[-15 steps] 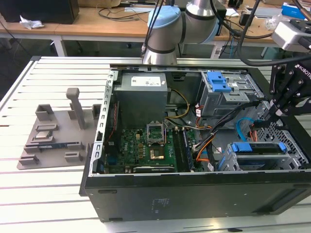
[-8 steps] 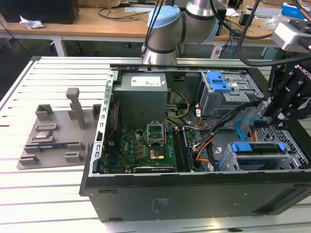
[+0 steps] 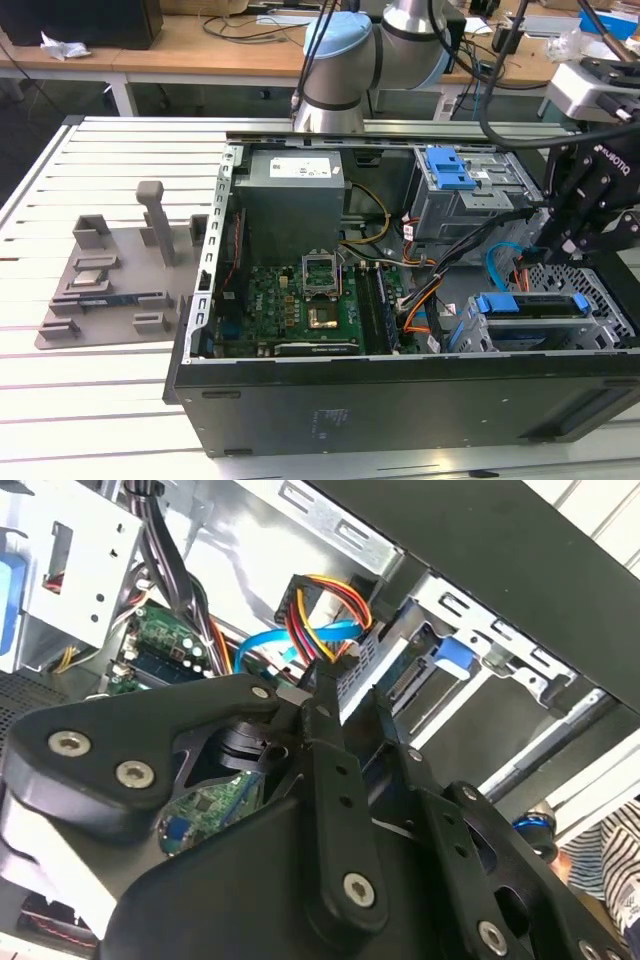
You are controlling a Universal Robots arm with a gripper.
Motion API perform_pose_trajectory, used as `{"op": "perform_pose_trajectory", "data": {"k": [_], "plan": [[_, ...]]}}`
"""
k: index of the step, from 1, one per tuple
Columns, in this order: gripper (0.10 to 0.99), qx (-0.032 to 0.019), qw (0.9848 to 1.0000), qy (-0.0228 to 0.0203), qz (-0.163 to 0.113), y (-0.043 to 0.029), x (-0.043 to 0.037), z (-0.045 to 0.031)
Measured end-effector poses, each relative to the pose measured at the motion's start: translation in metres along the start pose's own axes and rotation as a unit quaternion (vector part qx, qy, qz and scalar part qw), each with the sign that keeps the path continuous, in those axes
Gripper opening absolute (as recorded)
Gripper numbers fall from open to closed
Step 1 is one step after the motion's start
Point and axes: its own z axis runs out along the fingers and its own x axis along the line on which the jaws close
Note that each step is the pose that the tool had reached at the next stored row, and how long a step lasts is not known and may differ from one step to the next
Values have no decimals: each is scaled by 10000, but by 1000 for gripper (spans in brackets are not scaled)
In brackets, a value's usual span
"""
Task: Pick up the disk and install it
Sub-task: 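Insert the first disk wire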
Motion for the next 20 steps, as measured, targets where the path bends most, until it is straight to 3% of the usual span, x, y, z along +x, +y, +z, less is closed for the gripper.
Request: {"op": "perform_pose_trajectory", "data": {"k": [5,10,11,13,18,20], "plan": [[302,0,10000,4,0,-6,-10,66],[302,0,10000,8,0,-7,-10,73],[286,0,10000,9,0,-7,-10,73],[169,0,10000,9,0,-7,-10,73],[169,0,10000,11,0,-7,-7,74],[169,0,10000,13,1,-7,113,77]]}}
